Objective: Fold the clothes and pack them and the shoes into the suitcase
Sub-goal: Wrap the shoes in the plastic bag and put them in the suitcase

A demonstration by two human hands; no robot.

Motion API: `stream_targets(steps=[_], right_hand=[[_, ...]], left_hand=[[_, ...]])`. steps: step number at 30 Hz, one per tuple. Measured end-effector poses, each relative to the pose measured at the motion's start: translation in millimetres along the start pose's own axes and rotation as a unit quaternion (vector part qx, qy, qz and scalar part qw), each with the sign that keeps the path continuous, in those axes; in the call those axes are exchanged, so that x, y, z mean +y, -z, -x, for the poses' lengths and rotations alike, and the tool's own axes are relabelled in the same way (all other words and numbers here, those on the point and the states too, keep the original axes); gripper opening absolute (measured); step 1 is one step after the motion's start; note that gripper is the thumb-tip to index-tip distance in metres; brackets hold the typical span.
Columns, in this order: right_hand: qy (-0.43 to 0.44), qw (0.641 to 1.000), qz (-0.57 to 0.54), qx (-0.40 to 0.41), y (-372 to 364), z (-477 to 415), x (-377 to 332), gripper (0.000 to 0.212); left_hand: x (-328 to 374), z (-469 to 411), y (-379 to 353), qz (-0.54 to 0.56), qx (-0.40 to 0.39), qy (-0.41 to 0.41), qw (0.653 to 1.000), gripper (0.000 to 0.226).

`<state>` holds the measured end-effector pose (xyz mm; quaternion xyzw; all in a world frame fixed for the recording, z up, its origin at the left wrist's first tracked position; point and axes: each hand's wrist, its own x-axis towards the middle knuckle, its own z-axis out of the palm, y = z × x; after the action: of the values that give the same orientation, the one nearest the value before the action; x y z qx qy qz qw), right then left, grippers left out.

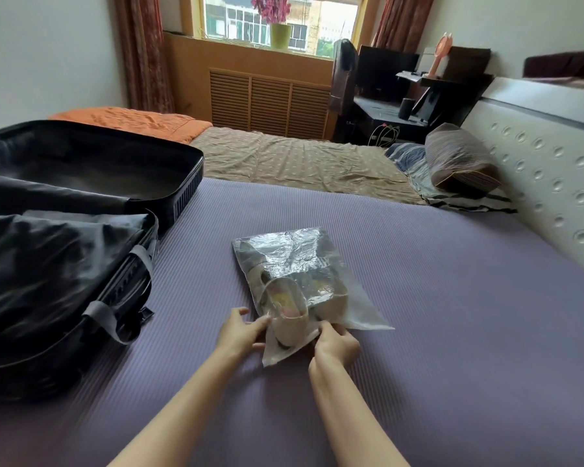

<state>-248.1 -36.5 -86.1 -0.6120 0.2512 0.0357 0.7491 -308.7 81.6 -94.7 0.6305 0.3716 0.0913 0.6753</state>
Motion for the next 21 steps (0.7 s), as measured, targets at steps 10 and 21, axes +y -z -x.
stream_targets(steps=[10,21], right_hand=[[0.022,0.995,0.028,-0.098,21.6,-35.9,-12.1,0.022],[-0.043,0.991,0.005,-0.129,36.5,-45.1,-10.5,0.039]], left_hand=[[-14.3,29.7,-33.2,0.125,-0.053,-0.01,0.991,0.053],[21.4,-50.5,59.5,-0.266,0.17,-0.132,0.94,0.06]])
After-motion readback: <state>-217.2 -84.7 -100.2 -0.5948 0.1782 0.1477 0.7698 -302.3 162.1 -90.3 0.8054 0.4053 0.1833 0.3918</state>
